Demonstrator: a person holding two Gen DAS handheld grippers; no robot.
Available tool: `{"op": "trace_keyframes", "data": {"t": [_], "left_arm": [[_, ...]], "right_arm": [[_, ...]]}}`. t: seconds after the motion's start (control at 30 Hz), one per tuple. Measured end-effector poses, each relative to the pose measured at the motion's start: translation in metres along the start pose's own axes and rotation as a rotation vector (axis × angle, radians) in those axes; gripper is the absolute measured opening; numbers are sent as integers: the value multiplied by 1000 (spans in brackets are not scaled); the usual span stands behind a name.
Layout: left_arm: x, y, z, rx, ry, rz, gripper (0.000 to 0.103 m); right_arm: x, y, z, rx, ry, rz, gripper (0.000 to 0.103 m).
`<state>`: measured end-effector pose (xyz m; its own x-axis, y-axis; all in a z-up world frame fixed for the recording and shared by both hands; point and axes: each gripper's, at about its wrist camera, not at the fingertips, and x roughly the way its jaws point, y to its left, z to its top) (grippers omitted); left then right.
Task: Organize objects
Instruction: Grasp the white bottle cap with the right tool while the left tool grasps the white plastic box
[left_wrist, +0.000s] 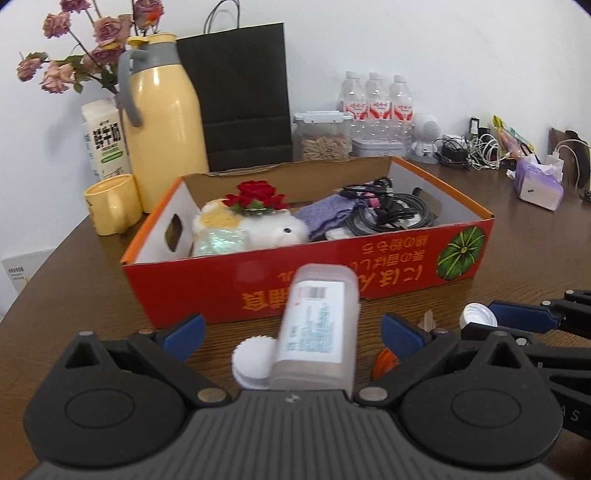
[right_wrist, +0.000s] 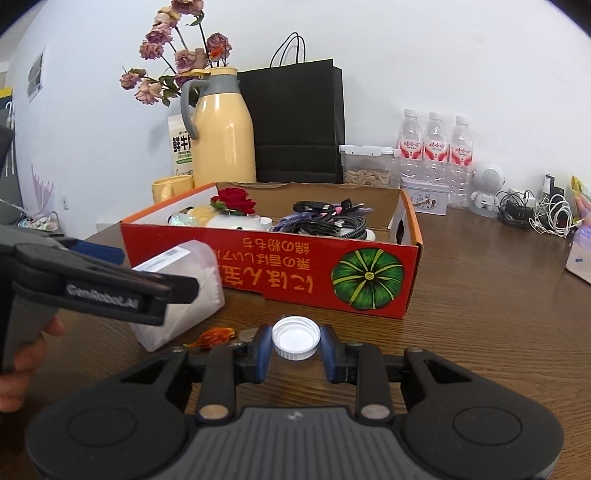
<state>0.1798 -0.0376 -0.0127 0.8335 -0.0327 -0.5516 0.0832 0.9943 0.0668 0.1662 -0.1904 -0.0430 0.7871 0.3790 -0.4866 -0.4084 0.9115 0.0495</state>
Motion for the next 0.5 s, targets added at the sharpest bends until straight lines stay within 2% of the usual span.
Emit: {"op": "trace_keyframes", "data": {"t": [0.17, 0.23, 0.27, 0.33, 0.37, 0.5], "left_arm": [[7, -6, -2, 2, 15, 0, 103], [7, -7, -3, 4, 14, -3, 93], [8, -7, -4, 3, 16, -7, 85], [8, -8, -5, 0, 22, -12, 62], [8, -7, -5, -3, 29, -18, 43], [4, -6, -7, -15, 29, -37, 41]], "right_arm": [[0, 0, 0, -2, -4, 6, 27], [-1, 0, -1, -2, -4, 9, 27], [-1, 1, -1, -3, -4, 10, 27], [-2, 2, -1, -5, -4, 11, 27], [-2, 2, -1, -5, -4, 12, 27], [-2, 2, -1, -5, -3, 12, 27]]}}
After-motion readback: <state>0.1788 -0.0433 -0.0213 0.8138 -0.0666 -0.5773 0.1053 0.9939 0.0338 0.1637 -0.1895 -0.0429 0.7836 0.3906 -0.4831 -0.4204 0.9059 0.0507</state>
